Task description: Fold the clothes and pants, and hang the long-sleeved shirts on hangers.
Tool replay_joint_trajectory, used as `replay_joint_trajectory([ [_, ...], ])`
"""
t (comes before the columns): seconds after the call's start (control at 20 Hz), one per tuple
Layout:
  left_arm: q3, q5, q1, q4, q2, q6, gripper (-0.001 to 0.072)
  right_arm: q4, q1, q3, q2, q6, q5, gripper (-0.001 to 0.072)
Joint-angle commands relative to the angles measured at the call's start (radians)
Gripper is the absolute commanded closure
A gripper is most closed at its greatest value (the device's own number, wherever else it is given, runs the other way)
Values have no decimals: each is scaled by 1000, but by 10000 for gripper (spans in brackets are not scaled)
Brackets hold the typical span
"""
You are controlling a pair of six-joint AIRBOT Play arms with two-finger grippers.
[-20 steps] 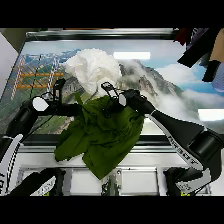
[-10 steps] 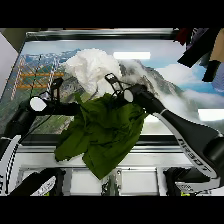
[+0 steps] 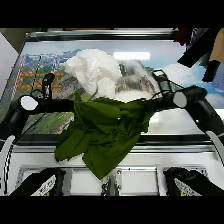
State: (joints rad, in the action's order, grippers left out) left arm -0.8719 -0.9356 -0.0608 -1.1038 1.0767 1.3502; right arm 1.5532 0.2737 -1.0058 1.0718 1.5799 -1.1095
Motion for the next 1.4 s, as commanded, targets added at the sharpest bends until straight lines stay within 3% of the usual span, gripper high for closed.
replay_joint_trajectory([
  [0.0, -82, -14, -32, 4, 83, -19, 690, -1, -61, 94, -93, 6, -14, 697],
  [0.15, -190, -14, -37, 3, 167, -19, 690, 3, -61, 94, -90, 14, 60, 695],
  [0.35, -360, -16, -37, 4, 293, -17, 690, 14, -135, 93, -76, 159, 222, 687],
  [0.4, -403, -20, -37, 5, 325, -12, 689, 13, -159, 94, -63, 176, 222, 627],
  [0.45, -442, -33, -37, 3, 354, 8, 646, 10, -177, 94, -51, 178, 217, 396],
  [0.5, -486, -50, -36, -2, 379, 38, 310, 6, -192, 93, -43, 178, 214, 139],
  [0.55, -526, -74, -31, -5, 396, 77, 115, 6, -198, 93, -47, 177, 212, 100],
  [0.75, -577, -97, -34, -5, 366, 143, 116, -45, -194, 93, -94, 167, 170, 101],
  [0.95, -418, -56, -155, -5, 264, 143, 117, -72, -119, 92, -49, 118, 84, 101],
  [1.35, -183, 39, -505, -5, 235, 169, 116, -60, -26, -155, 286, 119, 8, 126],
])
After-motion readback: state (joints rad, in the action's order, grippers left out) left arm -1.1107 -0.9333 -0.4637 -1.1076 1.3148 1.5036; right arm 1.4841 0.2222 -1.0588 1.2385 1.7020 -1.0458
